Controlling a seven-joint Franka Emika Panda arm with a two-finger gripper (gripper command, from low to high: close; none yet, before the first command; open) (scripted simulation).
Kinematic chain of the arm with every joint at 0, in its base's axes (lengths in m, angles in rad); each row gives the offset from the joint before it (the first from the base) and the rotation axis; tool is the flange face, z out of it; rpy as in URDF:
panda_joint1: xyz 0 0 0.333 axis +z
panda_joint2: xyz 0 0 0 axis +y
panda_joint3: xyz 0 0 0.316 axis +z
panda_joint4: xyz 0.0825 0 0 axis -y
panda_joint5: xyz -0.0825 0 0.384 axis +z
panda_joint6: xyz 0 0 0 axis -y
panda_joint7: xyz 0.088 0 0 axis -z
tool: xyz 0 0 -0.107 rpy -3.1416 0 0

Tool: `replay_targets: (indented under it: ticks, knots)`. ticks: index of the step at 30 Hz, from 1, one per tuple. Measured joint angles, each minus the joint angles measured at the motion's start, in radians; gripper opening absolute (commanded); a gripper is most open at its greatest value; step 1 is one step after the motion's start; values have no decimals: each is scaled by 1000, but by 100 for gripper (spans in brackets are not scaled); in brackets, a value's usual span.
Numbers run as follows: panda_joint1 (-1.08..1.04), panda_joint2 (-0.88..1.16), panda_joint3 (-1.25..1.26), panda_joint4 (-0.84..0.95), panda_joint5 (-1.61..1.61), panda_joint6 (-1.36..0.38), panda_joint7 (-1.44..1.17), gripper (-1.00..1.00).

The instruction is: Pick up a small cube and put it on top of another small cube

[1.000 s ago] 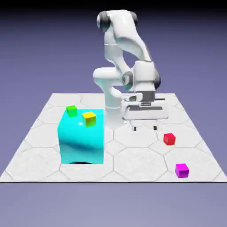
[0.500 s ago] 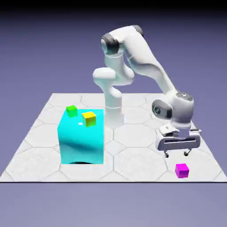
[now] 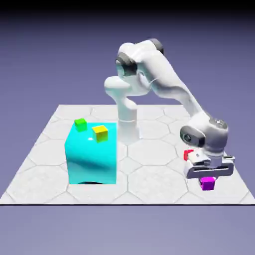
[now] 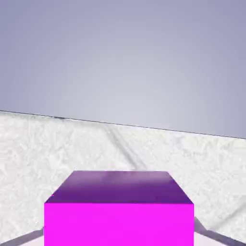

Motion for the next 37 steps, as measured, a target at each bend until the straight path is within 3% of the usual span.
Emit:
replay_targets:
  ticks: [28,30,34,35,37]
  knots:
    - [-205,-1015,-643,-428,427,-450,-587,-100]
    - [-209,-1034,-655,-436,434,-459,-598,-100]
    - [-209,-977,-661,-553,434,-285,-601,-100]
    - [-209,-970,-662,-568,434,-264,-601,100]
    - [-209,-970,-662,-568,430,-264,-599,100]
